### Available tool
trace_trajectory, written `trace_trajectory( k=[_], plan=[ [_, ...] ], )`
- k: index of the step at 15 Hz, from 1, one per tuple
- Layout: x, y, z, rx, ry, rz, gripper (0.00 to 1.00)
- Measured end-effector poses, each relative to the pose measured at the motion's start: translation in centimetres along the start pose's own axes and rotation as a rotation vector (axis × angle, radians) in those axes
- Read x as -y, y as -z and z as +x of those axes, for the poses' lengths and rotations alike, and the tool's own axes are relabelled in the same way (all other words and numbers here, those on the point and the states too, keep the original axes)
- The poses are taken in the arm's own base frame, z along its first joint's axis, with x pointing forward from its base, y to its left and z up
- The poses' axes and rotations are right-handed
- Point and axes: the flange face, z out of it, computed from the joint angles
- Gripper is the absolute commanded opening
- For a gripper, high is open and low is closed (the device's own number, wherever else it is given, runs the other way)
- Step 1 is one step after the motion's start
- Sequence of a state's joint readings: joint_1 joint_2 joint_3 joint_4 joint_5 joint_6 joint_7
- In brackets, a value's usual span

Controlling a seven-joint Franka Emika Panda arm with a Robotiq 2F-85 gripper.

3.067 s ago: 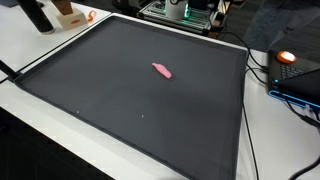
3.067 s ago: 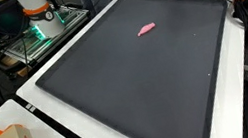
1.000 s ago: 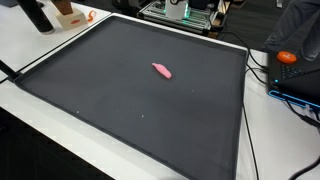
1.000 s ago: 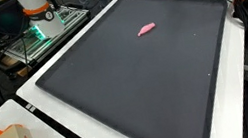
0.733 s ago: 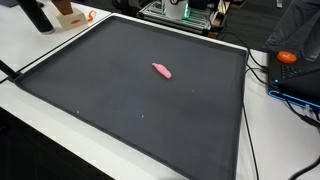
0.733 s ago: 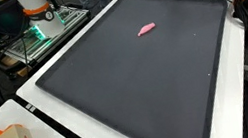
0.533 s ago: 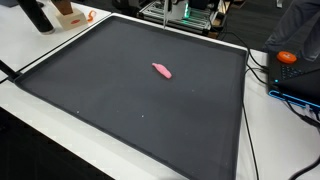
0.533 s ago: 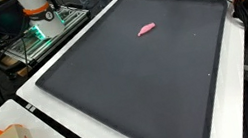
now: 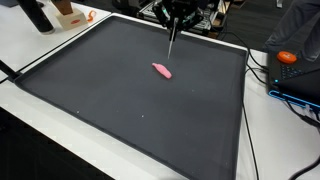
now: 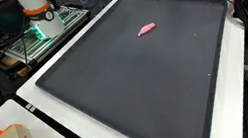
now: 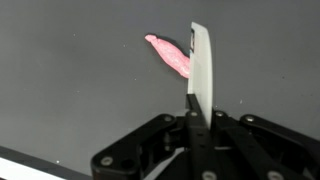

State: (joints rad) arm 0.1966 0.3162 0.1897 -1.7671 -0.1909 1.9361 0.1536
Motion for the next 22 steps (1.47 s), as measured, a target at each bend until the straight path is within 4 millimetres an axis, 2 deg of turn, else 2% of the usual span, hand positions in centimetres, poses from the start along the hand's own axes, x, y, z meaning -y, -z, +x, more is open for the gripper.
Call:
trace_trajectory(
  k=[6, 11, 16, 22],
  plan=[
    [5.4, -5.1, 3.6, 0.159, 0.169, -0.021, 0.01],
    [7.7, -7.9, 5.7, 0.189, 0.251, -0.013, 0.01],
    [7.3, -8.5, 7.4, 0.175, 0.237, -0.005, 0.01],
    [4.0, -7.9, 8.4, 0.163, 0.143, 0.066, 0.01]
  ],
)
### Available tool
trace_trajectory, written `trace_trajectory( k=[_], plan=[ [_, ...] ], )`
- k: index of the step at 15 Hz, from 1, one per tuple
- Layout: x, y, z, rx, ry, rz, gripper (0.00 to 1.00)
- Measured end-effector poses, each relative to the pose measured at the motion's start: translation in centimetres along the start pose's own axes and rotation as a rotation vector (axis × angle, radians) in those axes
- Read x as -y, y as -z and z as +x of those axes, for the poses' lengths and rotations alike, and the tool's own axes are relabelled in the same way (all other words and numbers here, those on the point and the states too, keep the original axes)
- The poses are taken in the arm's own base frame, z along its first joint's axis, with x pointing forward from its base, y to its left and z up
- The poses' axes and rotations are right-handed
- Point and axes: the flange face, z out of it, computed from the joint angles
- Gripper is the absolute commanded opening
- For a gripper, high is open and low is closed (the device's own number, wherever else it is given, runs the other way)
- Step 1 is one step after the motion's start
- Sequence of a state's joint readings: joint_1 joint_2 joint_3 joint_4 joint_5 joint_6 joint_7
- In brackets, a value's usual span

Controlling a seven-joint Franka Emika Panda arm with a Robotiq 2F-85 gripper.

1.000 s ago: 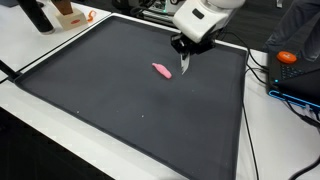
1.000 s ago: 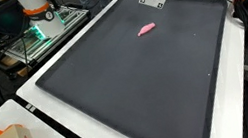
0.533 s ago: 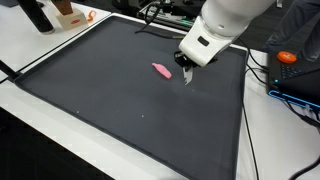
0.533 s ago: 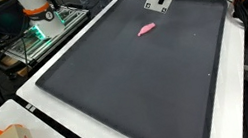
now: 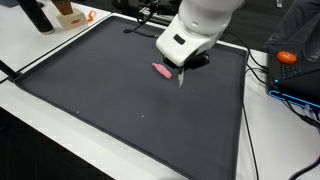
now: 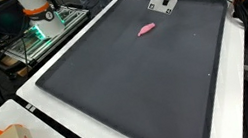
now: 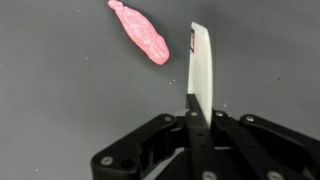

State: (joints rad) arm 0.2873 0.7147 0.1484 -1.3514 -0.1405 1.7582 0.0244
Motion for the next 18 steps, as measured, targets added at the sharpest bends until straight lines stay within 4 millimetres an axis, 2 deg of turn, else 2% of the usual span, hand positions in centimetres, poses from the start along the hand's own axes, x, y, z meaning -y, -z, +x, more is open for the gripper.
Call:
trace_trajectory(
  k=[5, 10, 14, 18],
  plan=[
    [-3.9, -0.2, -0.1, -0.017, -0.111, 0.145, 0.01],
    [-7.9, -1.5, -1.0, -0.060, -0.248, 0.237, 0.01],
    [-10.5, -2.7, -3.2, -0.072, -0.391, 0.291, 0.01],
    [-12.2, -3.4, -6.3, -0.094, -0.530, 0.348, 0.01]
  ],
)
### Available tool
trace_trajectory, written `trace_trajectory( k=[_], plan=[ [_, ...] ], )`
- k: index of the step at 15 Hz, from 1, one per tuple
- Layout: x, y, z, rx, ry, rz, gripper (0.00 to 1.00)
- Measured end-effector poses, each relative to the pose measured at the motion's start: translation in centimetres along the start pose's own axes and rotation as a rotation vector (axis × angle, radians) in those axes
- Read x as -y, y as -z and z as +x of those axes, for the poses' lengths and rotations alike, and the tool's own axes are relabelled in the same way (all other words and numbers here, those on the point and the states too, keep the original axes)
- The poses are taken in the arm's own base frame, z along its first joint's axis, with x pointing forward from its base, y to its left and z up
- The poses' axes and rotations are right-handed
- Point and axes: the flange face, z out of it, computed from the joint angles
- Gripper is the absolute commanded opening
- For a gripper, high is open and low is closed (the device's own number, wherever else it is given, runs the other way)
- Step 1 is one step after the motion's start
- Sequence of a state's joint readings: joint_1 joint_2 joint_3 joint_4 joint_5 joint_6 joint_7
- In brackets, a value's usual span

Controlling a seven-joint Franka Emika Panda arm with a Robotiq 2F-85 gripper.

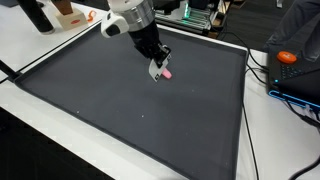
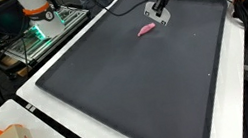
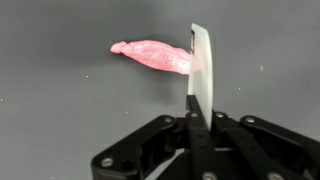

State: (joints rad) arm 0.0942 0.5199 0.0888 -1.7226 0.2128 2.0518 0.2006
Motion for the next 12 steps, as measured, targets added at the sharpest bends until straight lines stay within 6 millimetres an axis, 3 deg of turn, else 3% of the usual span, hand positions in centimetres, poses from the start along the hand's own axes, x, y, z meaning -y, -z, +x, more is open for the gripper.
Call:
trace_trajectory(
  k=[12],
  plan=[
    [-9.1, -0.5, -7.1, -0.097, -0.376, 0.151, 0.01]
  ],
)
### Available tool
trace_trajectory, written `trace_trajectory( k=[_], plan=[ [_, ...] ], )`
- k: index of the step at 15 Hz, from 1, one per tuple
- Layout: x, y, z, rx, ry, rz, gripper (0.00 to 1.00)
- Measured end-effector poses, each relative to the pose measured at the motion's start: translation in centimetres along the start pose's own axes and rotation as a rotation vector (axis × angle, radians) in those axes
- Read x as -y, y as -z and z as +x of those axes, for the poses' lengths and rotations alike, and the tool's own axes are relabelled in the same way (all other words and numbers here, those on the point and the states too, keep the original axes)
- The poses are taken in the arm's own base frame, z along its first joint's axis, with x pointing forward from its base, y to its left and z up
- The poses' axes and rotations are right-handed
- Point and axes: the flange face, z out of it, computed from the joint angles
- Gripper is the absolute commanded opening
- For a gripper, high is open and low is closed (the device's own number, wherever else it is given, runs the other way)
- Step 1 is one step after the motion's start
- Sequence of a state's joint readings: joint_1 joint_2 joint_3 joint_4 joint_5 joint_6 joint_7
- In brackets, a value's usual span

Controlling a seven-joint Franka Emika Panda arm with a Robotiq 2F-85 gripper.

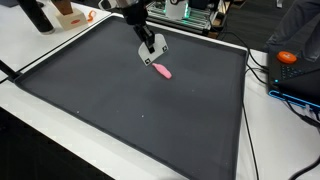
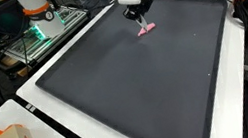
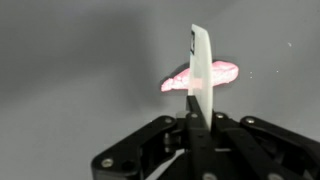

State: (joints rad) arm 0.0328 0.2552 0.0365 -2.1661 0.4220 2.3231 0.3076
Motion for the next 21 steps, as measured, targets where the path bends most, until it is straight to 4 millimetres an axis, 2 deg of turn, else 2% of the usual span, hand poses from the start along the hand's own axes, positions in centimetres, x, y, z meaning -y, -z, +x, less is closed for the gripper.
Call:
trace_trajectory(
  k=[5, 11, 17, 21],
  plan=[
    [-3.5, 0.0, -1.2, -0.035, -0.145, 0.075, 0.01],
    [-6.1, -0.2, -2.5, -0.064, -0.242, 0.111, 0.01],
    [-7.1, -0.2, -3.6, -0.069, -0.246, 0.107, 0.01],
    [-6.9, 0.0, -3.9, -0.079, -0.221, 0.097, 0.01]
  ],
)
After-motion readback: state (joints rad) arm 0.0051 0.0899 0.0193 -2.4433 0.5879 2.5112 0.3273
